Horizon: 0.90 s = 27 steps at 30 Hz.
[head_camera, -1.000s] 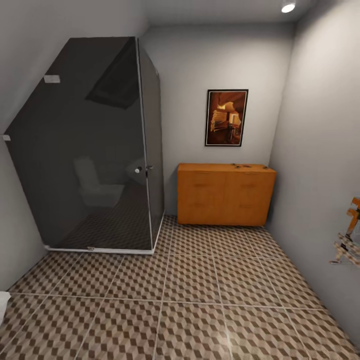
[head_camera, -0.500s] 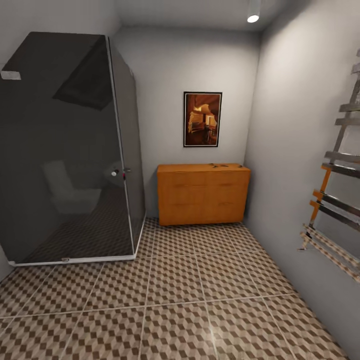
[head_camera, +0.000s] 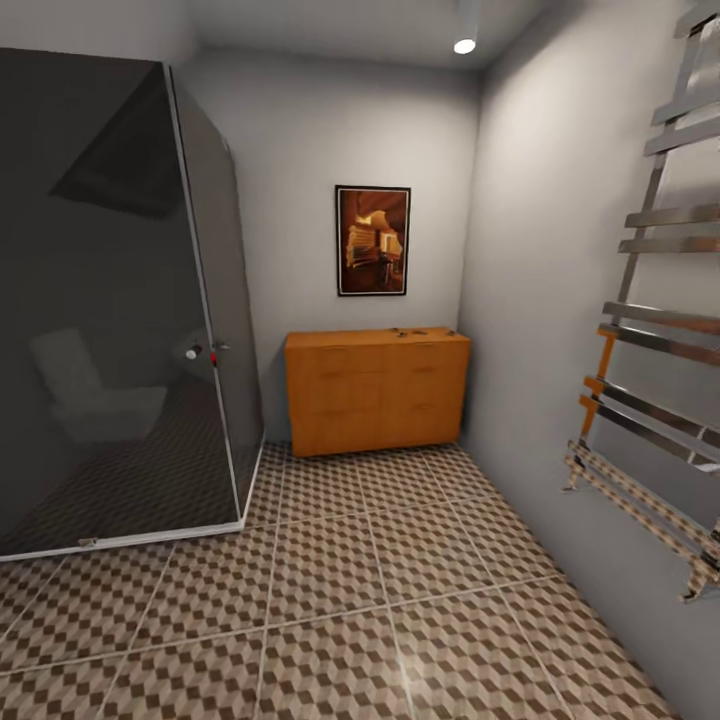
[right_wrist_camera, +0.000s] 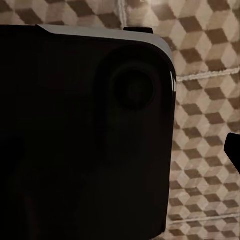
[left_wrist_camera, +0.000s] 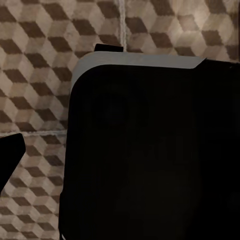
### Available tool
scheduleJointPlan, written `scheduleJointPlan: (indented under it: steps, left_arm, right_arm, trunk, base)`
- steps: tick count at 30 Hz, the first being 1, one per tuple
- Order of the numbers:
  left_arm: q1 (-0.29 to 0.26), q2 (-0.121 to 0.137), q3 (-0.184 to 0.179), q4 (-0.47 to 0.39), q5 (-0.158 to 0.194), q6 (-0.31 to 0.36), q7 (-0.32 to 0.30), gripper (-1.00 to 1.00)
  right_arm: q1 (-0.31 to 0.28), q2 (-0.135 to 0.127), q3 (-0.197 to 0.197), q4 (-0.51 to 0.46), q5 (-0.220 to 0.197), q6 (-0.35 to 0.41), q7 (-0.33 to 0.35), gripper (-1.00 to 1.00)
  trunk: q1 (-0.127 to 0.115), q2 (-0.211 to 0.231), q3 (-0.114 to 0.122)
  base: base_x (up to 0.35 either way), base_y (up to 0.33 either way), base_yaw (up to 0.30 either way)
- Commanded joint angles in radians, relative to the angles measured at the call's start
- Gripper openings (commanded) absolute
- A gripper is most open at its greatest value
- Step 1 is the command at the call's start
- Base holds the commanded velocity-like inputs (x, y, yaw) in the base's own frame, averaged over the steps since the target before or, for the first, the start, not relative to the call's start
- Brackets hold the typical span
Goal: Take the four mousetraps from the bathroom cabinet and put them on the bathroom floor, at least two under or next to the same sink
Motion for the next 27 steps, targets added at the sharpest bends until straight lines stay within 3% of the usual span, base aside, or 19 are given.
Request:
scheduleJointPlan:
  steps: [1, 27]
  left_arm:
    - [0.000, 0.000, 0.001, 0.000, 0.010, -0.001, -0.001, 1.00]
    - [0.000, 0.000, 0.000, 0.000, 0.013, 0.003, -0.005, 1.00]
  right_arm:
    - [0.000, 0.000, 0.000, 0.000, 0.000, -0.003, 0.000, 1.00]
    - [0.000, 0.000, 0.002, 0.000, 0.001, -0.002, 0.000, 1.00]
  trunk:
    - [0.000, 0.000, -0.001]
    - [0.000, 0.000, 0.000]
  base:
    - [0.224, 0.000, -0.047]
    - [0.306, 0.000, -0.008]
